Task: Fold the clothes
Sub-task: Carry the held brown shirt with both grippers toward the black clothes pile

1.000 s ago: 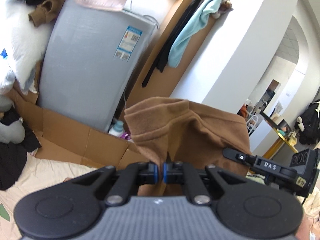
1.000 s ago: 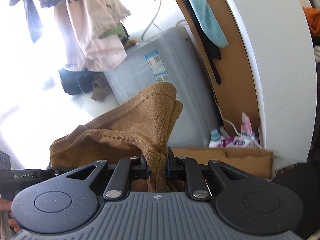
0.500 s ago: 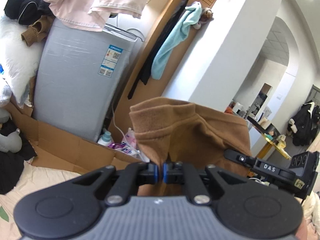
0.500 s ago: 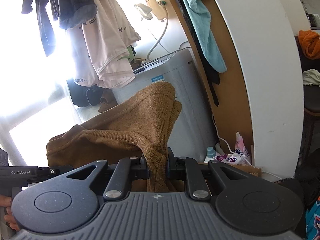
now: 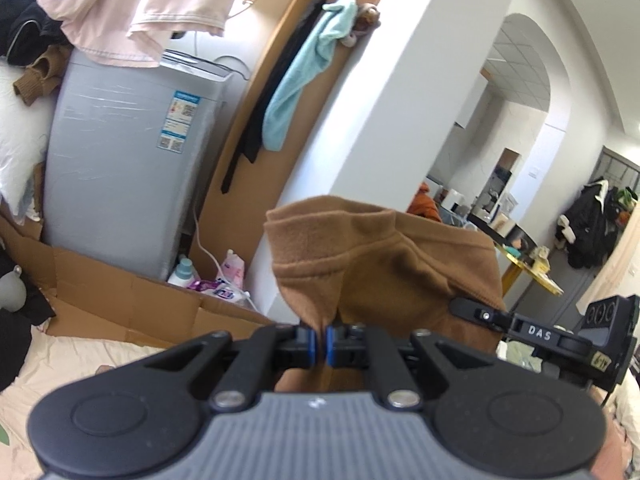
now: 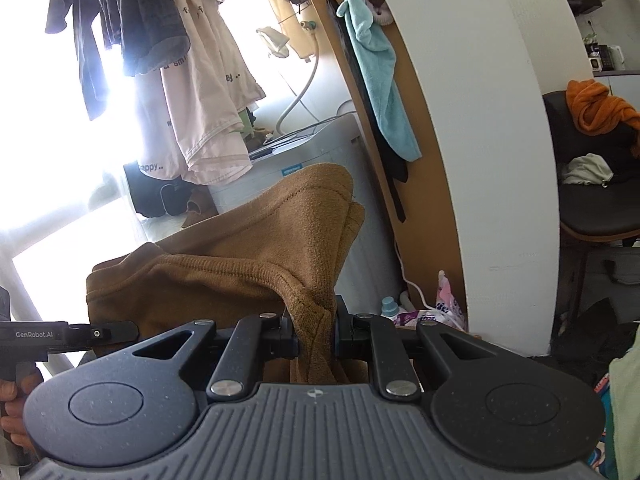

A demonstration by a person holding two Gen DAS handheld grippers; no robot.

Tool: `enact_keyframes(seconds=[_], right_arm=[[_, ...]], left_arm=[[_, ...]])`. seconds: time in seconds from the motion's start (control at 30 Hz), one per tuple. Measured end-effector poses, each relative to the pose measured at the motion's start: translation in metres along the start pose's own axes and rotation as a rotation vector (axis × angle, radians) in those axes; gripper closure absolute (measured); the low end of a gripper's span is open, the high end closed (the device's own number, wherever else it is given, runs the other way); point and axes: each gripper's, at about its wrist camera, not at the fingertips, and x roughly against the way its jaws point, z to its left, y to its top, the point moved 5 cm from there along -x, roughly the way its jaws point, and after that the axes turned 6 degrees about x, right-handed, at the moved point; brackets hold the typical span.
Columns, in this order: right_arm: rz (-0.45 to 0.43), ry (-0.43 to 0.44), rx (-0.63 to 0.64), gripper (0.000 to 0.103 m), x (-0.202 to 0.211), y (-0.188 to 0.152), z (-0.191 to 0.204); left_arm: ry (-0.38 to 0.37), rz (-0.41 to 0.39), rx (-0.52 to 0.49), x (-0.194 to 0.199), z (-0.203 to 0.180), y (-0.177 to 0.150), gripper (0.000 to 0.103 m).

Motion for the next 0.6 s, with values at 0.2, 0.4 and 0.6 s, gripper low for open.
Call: enact_keyframes(seconds=[0.2,0.4,0.6], right_arm=[[-0.016,-0.031,-0.003,0.089,0.023,-0.005,-0.014],[-0.003,-0.078,0.005,0.089,0.033,-0.019,-0.027],[0.003,-0.124,-0.006,0.089,0.039,-0.033,-0.044]], left_arm=[[-0.031,-0.001,-0.061,-0.006,-0.026,-0.012,0.098],[-0.075,0.040,-0.067,-0.022,-0.035,-0.026,0.098],[-0.108,0.074,-0.070,-0.041,-0.036,-0.035,0.098]])
